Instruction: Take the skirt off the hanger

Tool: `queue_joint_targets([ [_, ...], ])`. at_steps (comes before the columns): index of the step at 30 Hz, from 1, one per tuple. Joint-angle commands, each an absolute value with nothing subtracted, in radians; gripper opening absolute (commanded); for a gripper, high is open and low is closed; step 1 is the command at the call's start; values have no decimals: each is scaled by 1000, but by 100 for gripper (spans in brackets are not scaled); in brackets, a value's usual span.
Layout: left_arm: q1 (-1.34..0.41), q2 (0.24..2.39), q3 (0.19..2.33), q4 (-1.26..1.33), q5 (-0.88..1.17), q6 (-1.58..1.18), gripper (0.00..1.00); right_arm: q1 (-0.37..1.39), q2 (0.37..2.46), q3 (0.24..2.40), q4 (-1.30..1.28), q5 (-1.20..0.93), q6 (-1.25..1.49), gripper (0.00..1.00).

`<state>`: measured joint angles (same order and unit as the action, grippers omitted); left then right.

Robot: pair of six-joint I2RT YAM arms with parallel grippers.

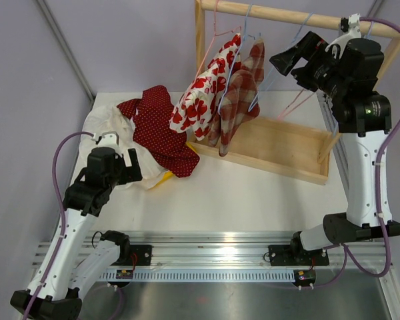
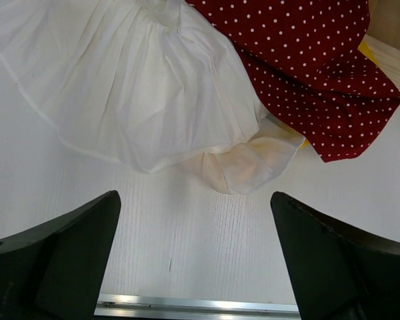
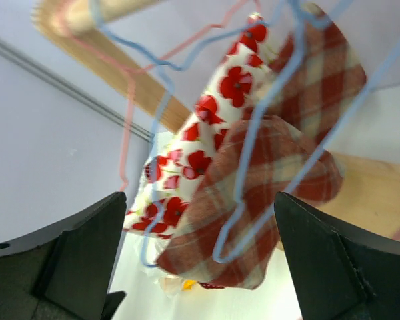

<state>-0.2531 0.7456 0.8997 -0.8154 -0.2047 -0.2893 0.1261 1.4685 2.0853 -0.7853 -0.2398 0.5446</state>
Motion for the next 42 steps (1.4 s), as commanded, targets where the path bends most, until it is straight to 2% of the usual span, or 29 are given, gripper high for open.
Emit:
queue_joint_targets([
  [1,-255,733,897,-767,-176,-291,99,184,1450,2210,-758,-282,537,100],
  [6,-255,736,896,-765,-170,-290,99,343,1569,2344,-759,-265,526,99],
  [9,-255,732,894,-764,-172,-290,99,377,1627,2358,-750,-227,512,99],
  [14,-255,723,891,-762,-167,-290,99,402,1692,2359,-749,-124,471,99],
  [24,-255,724,888,-756,-150,-287,99,411,1802,2349,-703,-74,459,99],
  [28,-255,730,888,-755,-144,-285,99,414,1832,2353,-692,-83,465,83],
  [32,-255,732,887,-756,-143,-285,99,416,1845,2339,-681,-92,472,46],
  [33,-255,730,888,-755,-144,-285,99,416,1847,2336,-681,-94,472,38],
  [35,-255,730,887,-756,-146,-287,99,416,1848,2332,-681,-98,472,31],
  [38,-255,729,888,-758,-156,-287,99,416,1844,2332,-689,-101,471,3],
  [39,-255,729,890,-759,-160,-287,99,416,1841,2339,-699,-101,469,0],
  [42,-255,727,913,-764,-163,-279,99,416,1815,2370,-724,-100,453,0],
])
